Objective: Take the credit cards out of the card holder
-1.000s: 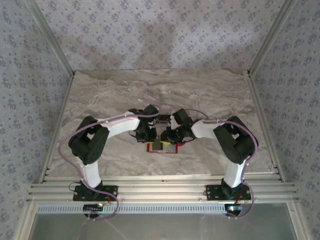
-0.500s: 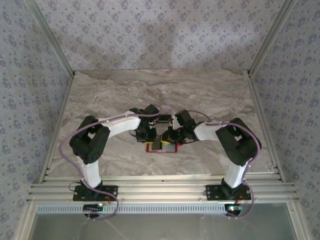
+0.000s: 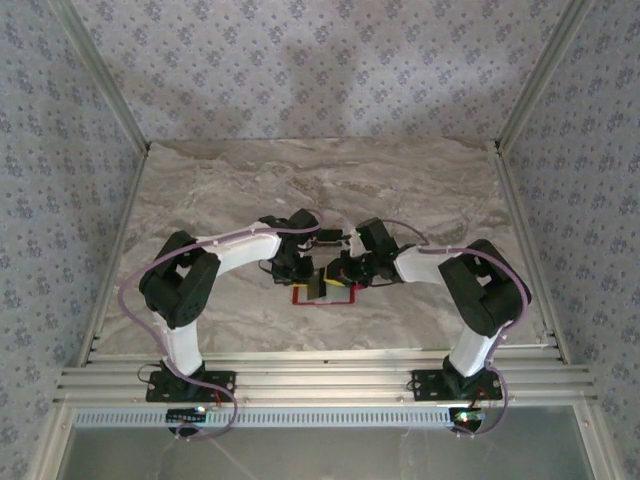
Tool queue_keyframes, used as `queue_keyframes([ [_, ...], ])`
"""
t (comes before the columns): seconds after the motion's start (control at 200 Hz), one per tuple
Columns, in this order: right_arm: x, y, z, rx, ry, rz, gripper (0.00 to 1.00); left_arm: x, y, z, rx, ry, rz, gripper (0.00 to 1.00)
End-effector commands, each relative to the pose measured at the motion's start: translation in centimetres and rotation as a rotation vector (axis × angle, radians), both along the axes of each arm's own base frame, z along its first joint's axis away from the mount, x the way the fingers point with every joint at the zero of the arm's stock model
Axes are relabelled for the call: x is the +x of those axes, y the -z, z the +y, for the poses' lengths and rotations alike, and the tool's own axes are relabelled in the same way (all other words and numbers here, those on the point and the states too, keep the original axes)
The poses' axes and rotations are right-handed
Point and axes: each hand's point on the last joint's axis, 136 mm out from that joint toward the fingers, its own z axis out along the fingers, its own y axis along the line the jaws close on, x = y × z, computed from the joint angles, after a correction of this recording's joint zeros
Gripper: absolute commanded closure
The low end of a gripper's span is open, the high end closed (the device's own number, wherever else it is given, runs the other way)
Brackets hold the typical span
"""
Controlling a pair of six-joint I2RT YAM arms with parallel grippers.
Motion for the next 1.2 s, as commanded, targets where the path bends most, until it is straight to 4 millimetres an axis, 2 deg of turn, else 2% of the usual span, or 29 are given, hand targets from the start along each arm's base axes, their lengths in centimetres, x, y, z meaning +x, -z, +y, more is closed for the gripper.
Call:
queue_keyframes([
  [0.0,-0.2,-0.6,1.5,0.078,-0.025,0.001,0.87,-1.6,2.5,1.7,0.100,0.021,0.076,0.87],
  [0.24,-0.3,0.1,1.7,0.043,-0.021,0.010,0.86,-1.7,2.6,1.8,0.103,0.021,0.080,0.88],
  [0.345,-0.5,0.5,1.5,0.019,-0.017,0.010,0.90,-1.7,2.5,1.8,0.104,0.021,0.078,0.88],
  [0.465,-0.5,0.7,0.4,-0.041,-0.002,-0.001,0.93,-1.6,2.4,2.0,0.112,0.021,0.073,0.87],
  [0.67,-0.3,0.6,-2.7,-0.191,0.020,-0.042,0.94,-1.6,1.9,2.1,0.104,0.009,0.057,0.87],
  [0.839,0.0,-0.9,-4.5,-0.254,0.020,-0.093,0.95,-1.2,0.5,1.8,0.077,-0.002,0.027,0.86],
  [1.014,0.4,-3.2,-4.9,-0.274,0.007,-0.146,0.97,-0.5,-1.3,1.1,0.038,-0.004,-0.007,0.84],
  [1.194,1.2,-5.5,-4.8,-0.308,-0.100,-0.285,1.00,0.3,-3.0,0.4,-0.001,-0.009,-0.047,0.82],
])
